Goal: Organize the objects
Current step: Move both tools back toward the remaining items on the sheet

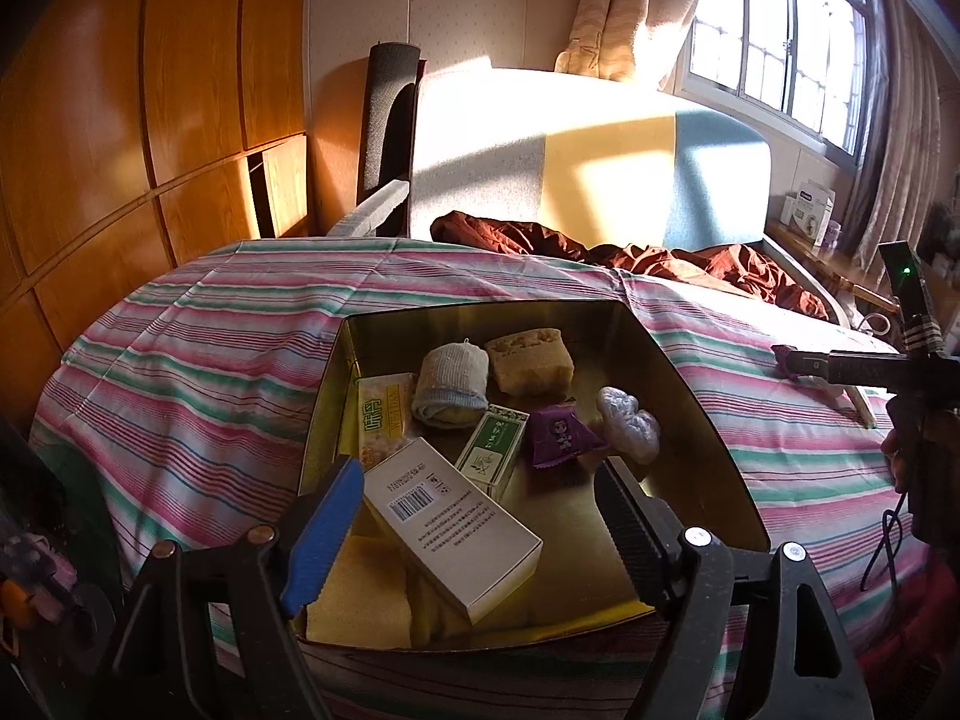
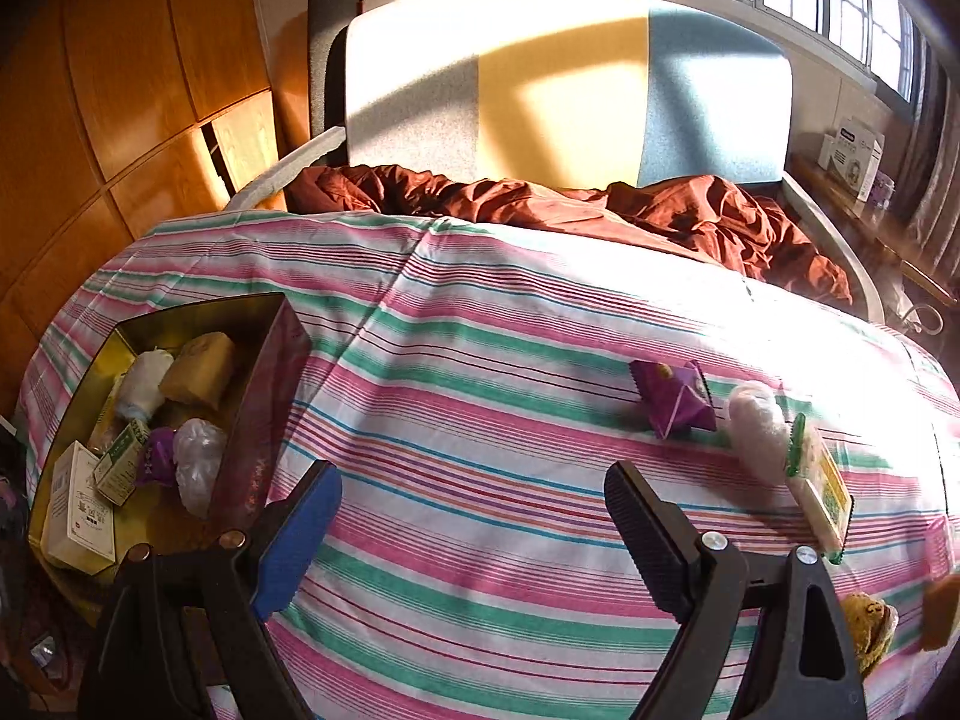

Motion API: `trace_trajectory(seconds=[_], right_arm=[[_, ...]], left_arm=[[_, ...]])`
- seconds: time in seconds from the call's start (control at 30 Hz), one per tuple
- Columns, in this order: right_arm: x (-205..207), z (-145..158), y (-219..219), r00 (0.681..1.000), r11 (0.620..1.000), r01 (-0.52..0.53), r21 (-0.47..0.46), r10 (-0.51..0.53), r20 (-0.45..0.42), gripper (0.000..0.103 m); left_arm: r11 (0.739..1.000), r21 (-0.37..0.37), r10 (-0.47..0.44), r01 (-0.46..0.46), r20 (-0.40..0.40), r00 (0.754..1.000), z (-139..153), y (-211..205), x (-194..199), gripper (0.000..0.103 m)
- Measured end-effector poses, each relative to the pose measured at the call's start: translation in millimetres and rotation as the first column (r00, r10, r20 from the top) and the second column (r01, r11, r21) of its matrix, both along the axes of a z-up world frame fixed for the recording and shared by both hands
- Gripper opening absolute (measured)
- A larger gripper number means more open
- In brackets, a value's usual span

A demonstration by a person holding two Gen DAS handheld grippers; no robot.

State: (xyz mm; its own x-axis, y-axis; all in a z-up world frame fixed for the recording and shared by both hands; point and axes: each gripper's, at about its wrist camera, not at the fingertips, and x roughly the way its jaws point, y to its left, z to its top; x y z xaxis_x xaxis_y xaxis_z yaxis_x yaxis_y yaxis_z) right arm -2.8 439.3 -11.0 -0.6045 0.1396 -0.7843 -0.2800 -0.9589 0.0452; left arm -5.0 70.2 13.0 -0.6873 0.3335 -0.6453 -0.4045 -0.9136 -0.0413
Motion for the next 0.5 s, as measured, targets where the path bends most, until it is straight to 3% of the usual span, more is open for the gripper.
trace_trajectory(seconds=[0.3,0.4,0.5], right_arm=[[30,-3,90,0.978,0.978,0.21,0.005,-0.21,-0.008,0.091],[46,-8,120,0.942,0.943,0.331,-0.041,-0.332,-0.041,0.091],[64,-11,149,0.887,0.882,0.453,-0.13,-0.461,-0.036,0.091]], left_arm=[[0.996,-0.038,-0.079,0.079,-0.014,0.997,6,36,4,0.081],[0.993,-0.047,-0.111,0.11,-0.013,0.994,7,52,5,0.081],[0.987,-0.053,-0.151,0.15,-0.013,0.988,9,71,8,0.081]])
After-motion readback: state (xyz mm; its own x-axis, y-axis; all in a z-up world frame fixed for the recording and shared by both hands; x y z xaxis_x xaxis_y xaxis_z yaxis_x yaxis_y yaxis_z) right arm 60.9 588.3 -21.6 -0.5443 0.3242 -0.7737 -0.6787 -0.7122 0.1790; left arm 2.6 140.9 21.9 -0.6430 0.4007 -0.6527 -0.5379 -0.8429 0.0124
